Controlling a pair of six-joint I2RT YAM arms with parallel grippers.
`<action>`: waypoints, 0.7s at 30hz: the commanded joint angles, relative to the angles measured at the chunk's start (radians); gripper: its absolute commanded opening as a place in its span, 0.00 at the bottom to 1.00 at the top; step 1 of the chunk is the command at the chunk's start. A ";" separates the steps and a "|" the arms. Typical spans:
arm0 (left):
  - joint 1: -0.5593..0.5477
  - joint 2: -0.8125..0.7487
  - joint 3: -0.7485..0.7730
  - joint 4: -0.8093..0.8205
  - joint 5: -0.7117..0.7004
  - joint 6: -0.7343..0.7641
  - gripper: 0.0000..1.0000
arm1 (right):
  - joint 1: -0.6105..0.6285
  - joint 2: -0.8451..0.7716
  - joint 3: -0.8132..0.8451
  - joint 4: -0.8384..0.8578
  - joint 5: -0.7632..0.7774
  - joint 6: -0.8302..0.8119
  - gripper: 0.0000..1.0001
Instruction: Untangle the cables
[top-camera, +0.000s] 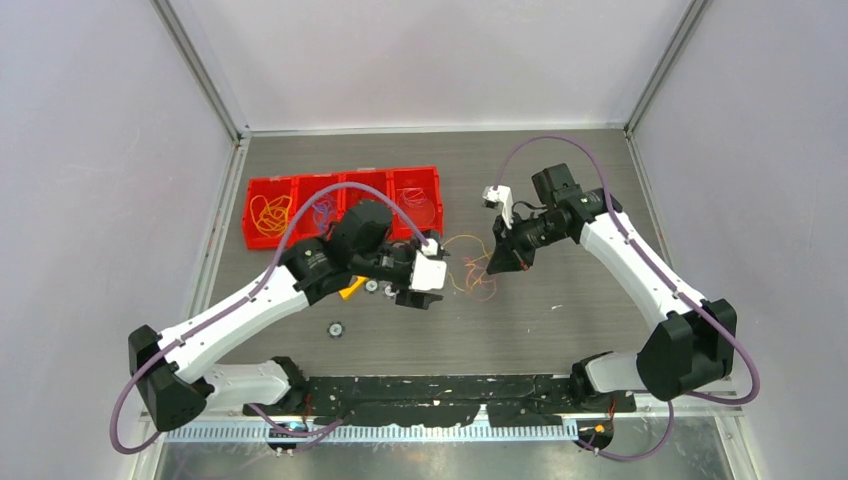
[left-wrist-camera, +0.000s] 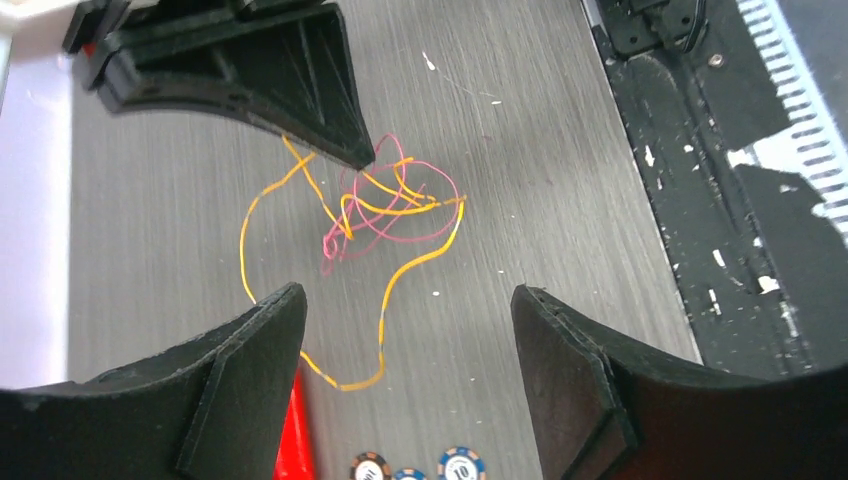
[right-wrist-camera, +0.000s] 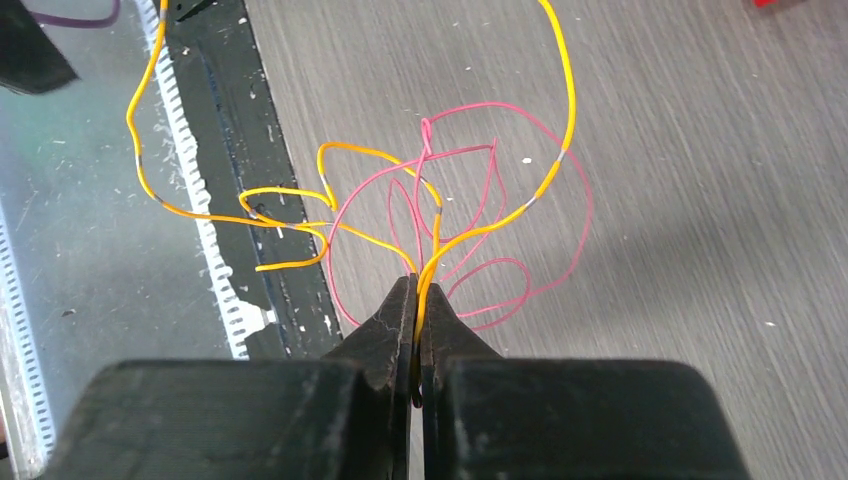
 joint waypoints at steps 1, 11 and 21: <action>-0.074 0.048 -0.007 -0.016 -0.132 0.163 0.75 | 0.022 -0.016 0.019 -0.012 -0.045 0.032 0.05; -0.015 -0.023 -0.004 -0.100 -0.166 -0.027 0.00 | -0.047 0.029 -0.003 -0.100 0.034 -0.083 0.07; 0.303 -0.168 0.034 -0.209 0.078 -0.242 0.00 | -0.291 0.170 0.002 -0.078 0.270 -0.225 0.06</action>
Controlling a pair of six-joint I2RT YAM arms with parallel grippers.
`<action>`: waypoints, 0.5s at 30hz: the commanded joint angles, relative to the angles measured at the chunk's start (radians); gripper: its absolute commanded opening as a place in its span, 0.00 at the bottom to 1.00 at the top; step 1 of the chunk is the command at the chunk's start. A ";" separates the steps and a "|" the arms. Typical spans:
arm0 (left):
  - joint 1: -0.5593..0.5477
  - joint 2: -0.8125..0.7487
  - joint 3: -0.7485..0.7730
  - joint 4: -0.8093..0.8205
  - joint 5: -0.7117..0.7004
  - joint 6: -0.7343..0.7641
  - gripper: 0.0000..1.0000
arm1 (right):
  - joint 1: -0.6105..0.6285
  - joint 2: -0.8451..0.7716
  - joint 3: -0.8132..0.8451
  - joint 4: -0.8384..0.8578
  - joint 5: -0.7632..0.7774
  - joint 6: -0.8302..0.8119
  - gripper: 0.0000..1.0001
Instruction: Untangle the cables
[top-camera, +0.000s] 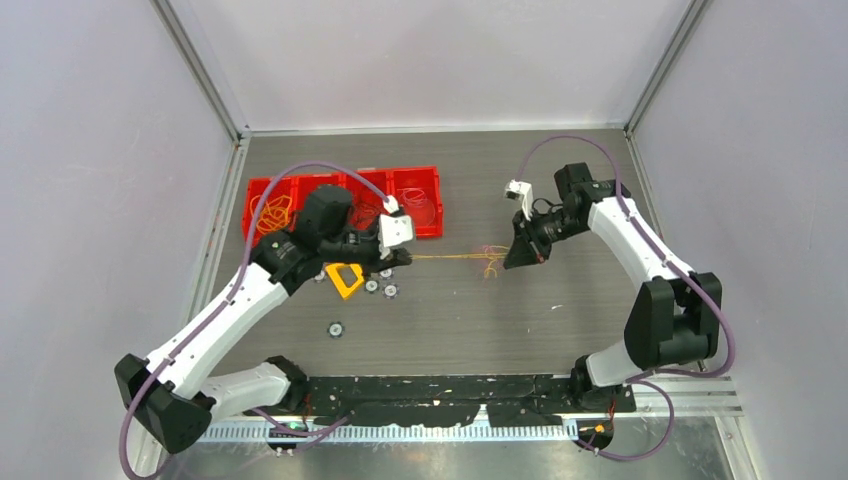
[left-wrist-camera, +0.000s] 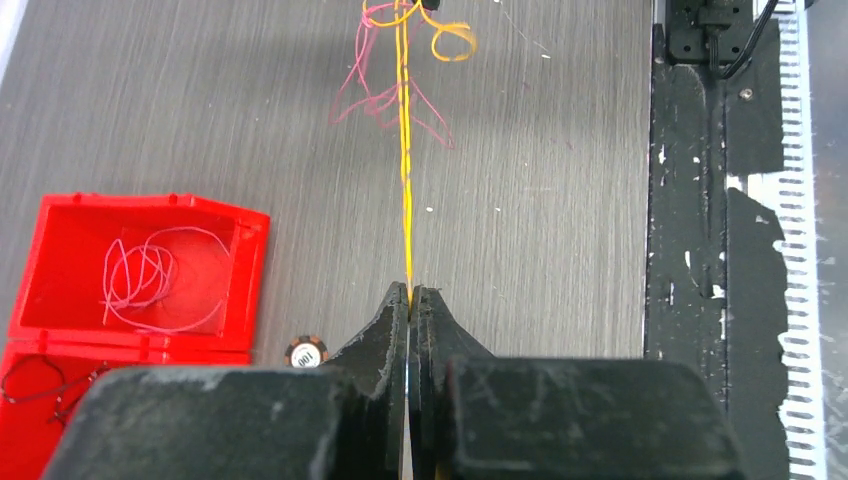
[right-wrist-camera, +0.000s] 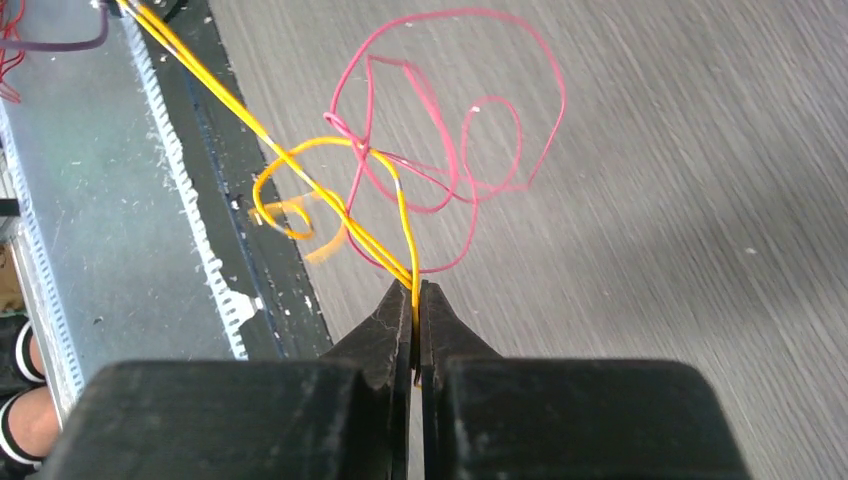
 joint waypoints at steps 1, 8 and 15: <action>0.118 -0.111 0.041 -0.099 0.108 -0.087 0.00 | -0.146 0.071 0.006 0.008 0.331 -0.106 0.08; 0.166 -0.146 0.077 -0.136 0.182 -0.118 0.00 | -0.228 0.119 0.026 0.063 0.401 -0.098 0.15; 0.149 -0.128 0.051 -0.062 0.179 -0.171 0.37 | -0.234 0.116 0.067 -0.025 0.250 -0.141 0.06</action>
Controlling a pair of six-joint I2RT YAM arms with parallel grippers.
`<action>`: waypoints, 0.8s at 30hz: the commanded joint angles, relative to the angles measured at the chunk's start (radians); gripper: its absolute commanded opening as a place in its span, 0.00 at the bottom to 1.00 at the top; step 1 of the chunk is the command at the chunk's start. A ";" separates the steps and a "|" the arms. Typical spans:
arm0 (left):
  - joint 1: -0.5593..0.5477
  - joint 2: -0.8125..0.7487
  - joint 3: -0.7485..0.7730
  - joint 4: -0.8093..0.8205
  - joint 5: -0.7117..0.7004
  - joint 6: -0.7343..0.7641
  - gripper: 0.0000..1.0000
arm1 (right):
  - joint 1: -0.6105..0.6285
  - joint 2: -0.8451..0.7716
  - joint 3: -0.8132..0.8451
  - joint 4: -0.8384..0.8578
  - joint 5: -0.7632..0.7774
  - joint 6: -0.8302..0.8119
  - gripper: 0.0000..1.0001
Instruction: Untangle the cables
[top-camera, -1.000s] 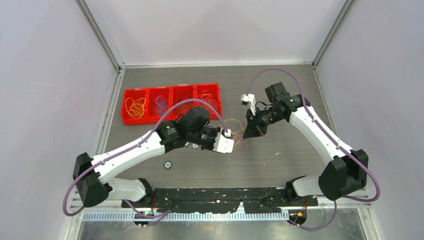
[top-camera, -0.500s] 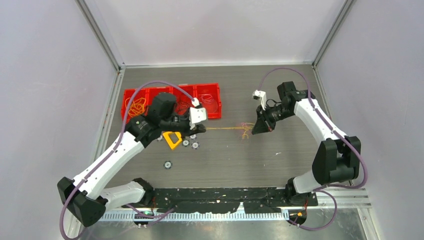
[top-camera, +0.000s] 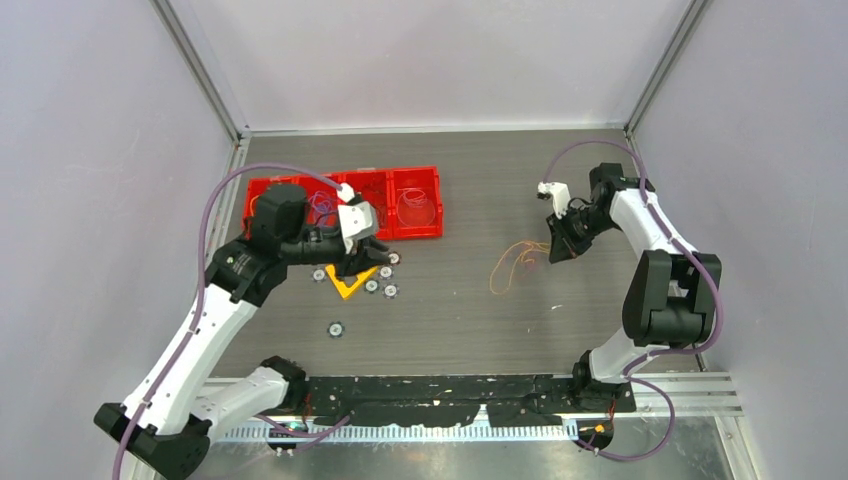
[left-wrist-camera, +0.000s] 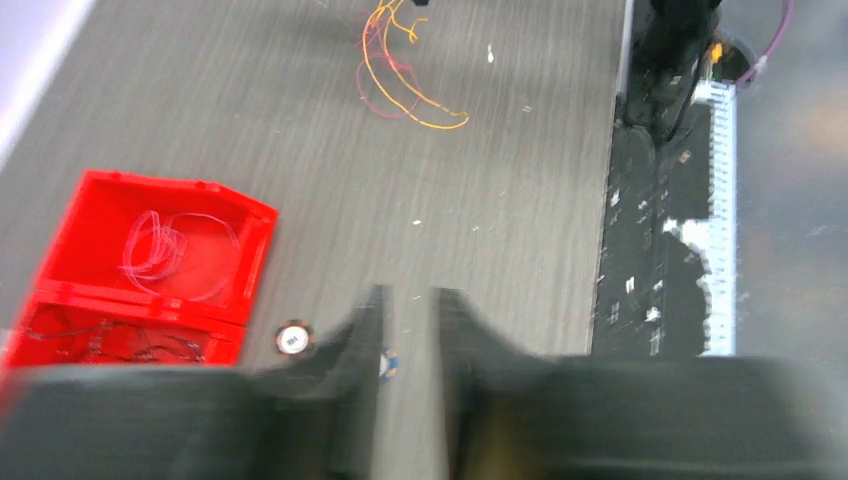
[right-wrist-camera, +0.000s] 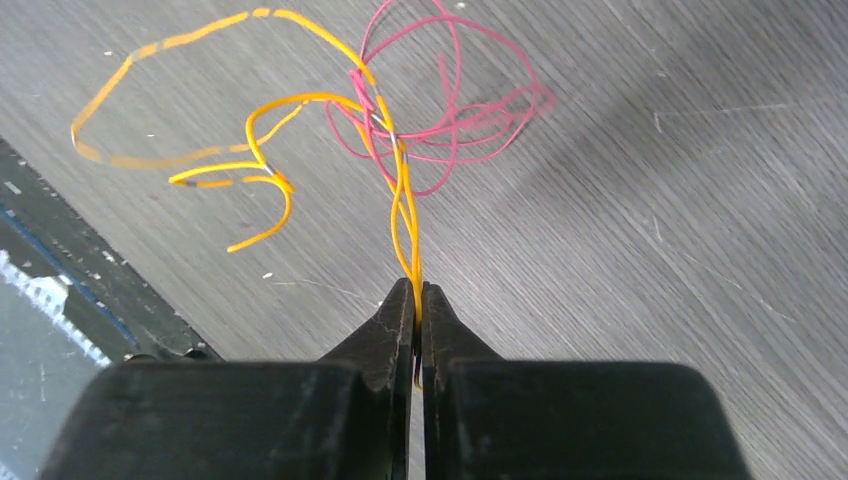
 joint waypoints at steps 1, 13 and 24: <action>-0.024 0.031 -0.011 0.072 0.017 -0.093 0.60 | 0.006 -0.029 0.065 -0.117 -0.218 -0.064 0.06; -0.223 0.226 -0.077 0.400 -0.108 -0.522 1.00 | 0.163 -0.230 0.137 -0.134 -0.461 0.109 0.05; -0.289 0.385 -0.179 0.660 -0.087 -0.966 0.81 | 0.306 -0.337 0.017 0.180 -0.369 0.402 0.06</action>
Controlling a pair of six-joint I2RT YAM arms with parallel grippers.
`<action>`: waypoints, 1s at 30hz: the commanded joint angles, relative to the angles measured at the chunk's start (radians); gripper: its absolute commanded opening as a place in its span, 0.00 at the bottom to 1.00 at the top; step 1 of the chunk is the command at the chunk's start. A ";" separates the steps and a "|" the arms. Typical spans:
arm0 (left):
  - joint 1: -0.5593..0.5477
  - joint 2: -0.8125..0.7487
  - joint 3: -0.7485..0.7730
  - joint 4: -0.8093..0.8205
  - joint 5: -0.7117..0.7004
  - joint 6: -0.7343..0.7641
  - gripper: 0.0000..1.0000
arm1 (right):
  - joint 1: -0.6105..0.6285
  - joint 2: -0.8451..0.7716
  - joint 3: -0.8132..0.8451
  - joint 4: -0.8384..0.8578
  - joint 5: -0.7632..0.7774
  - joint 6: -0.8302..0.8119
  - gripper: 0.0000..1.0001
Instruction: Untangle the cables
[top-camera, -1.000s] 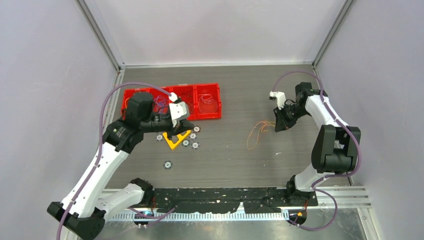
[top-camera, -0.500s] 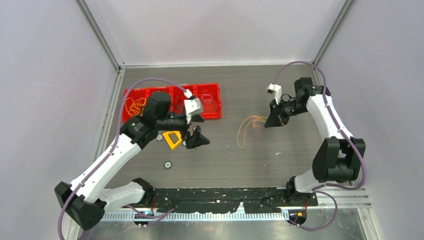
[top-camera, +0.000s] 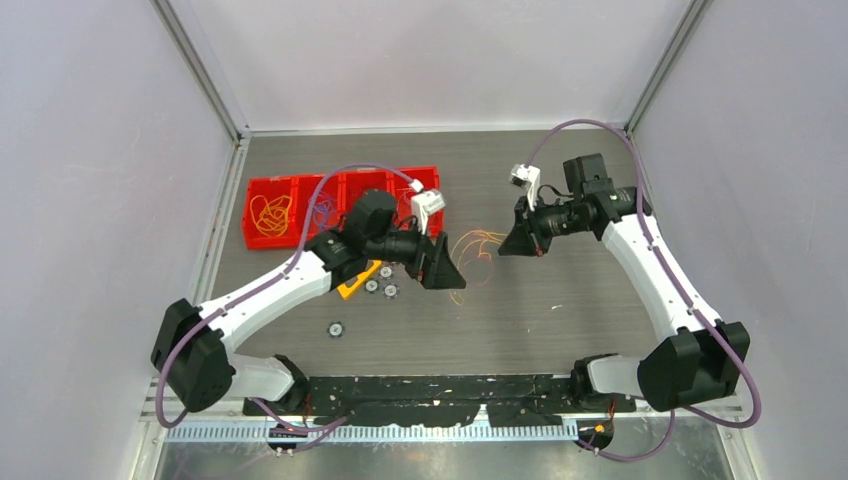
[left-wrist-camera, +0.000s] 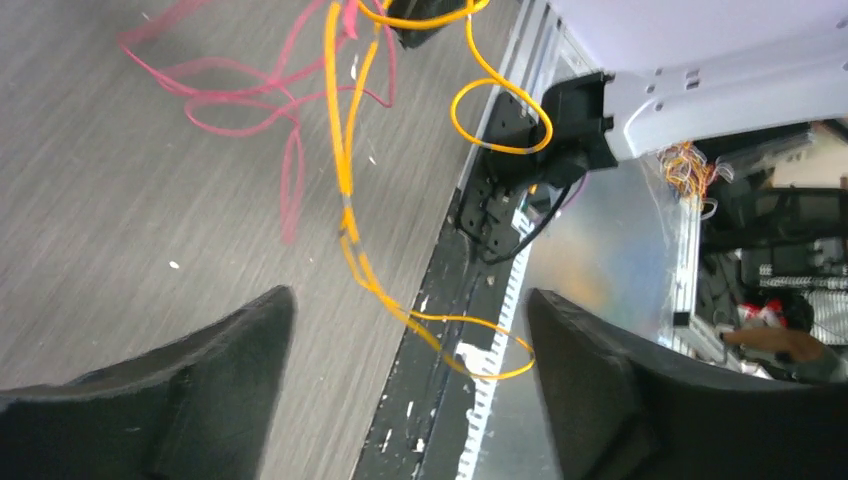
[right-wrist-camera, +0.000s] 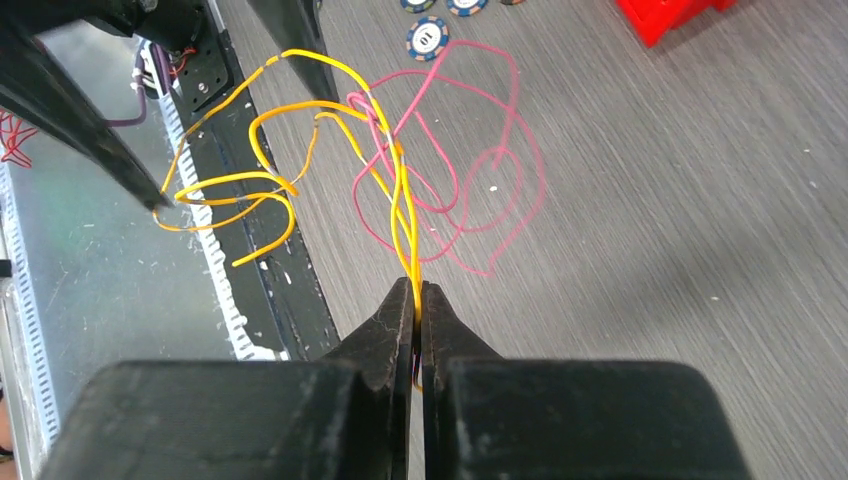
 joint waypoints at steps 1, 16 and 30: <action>-0.035 0.034 -0.045 0.144 0.011 -0.159 0.55 | 0.038 -0.037 -0.041 0.179 0.021 0.152 0.06; 0.072 0.034 -0.059 0.478 0.247 -0.412 0.00 | 0.065 -0.112 -0.369 0.703 0.136 0.474 0.95; 0.111 0.059 0.050 0.635 0.286 -0.553 0.00 | 0.202 -0.114 -0.594 1.246 0.298 0.661 0.95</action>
